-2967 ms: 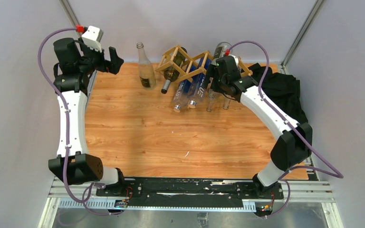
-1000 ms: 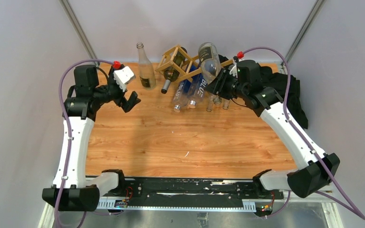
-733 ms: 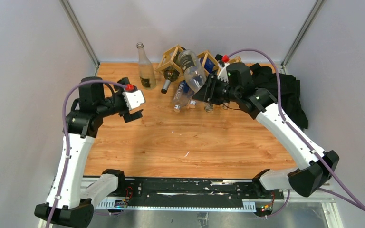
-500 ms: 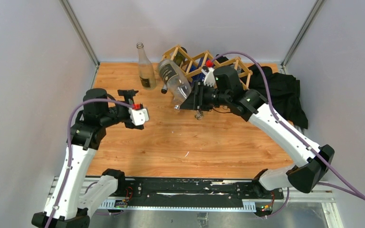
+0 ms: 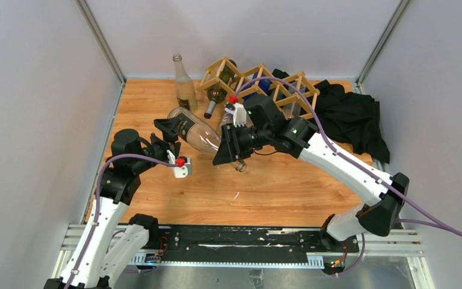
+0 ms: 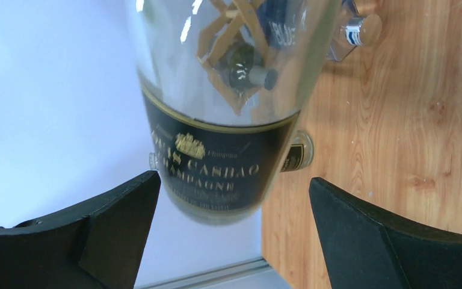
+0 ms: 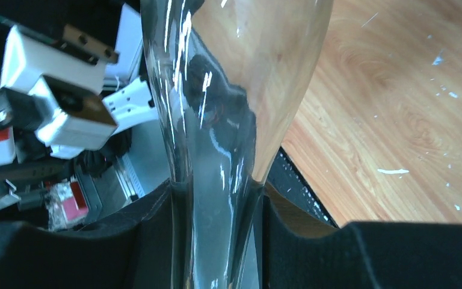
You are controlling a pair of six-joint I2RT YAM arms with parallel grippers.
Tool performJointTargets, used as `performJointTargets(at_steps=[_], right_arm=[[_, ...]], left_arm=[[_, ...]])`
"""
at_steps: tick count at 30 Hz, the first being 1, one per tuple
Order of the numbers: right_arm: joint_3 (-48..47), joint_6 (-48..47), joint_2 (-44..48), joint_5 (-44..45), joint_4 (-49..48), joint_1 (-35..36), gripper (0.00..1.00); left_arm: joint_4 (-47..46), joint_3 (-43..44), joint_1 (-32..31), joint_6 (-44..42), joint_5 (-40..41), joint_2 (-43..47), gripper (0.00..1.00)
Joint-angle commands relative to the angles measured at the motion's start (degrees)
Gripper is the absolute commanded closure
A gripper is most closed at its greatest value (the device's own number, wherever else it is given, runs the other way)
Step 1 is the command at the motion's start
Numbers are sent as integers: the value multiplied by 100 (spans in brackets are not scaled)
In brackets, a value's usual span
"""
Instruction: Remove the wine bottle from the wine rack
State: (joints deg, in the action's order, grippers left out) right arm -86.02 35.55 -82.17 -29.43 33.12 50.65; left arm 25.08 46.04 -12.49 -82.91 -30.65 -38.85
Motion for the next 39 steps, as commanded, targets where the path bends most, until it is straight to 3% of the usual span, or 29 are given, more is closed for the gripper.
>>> performJointTargets(at_steps=[1, 17, 20, 21, 22, 24, 25, 28, 31, 39], right_arm=[[-682, -673, 116, -515, -617, 319, 100], [-1260, -1691, -244, -468, 376, 1179, 100], [-1298, -1711, -263, -213, 468, 1184, 100], [-1330, -1728, -278, -126, 512, 1177, 96], [-1362, -1744, -290, -26, 552, 1175, 87], [-1397, -1783, -264, 172, 609, 1154, 60], [-1403, -1798, -238, 266, 615, 1138, 51], [-1383, -1831, -112, 573, 626, 1069, 32], [-1395, -1905, 69, 928, 637, 962, 20], [-1450, -2009, 754, 2123, 283, 718, 14]], left_arm=[[-103, -162, -34, -703, -49, 36, 0], [104, -357, -43, -990, -143, 156, 1], [168, -254, -43, -921, -208, 149, 23], [141, -232, -41, -871, -224, 163, 37], [19, -244, -43, -721, -230, 189, 60], [-522, -378, -43, -344, -212, 312, 86], [-844, -478, -43, -58, -181, 387, 96], [-1436, -681, -43, 601, -90, 565, 100], [-1662, -712, -43, 1241, 29, 639, 100], [-1864, -504, -43, 3244, 359, 639, 100]])
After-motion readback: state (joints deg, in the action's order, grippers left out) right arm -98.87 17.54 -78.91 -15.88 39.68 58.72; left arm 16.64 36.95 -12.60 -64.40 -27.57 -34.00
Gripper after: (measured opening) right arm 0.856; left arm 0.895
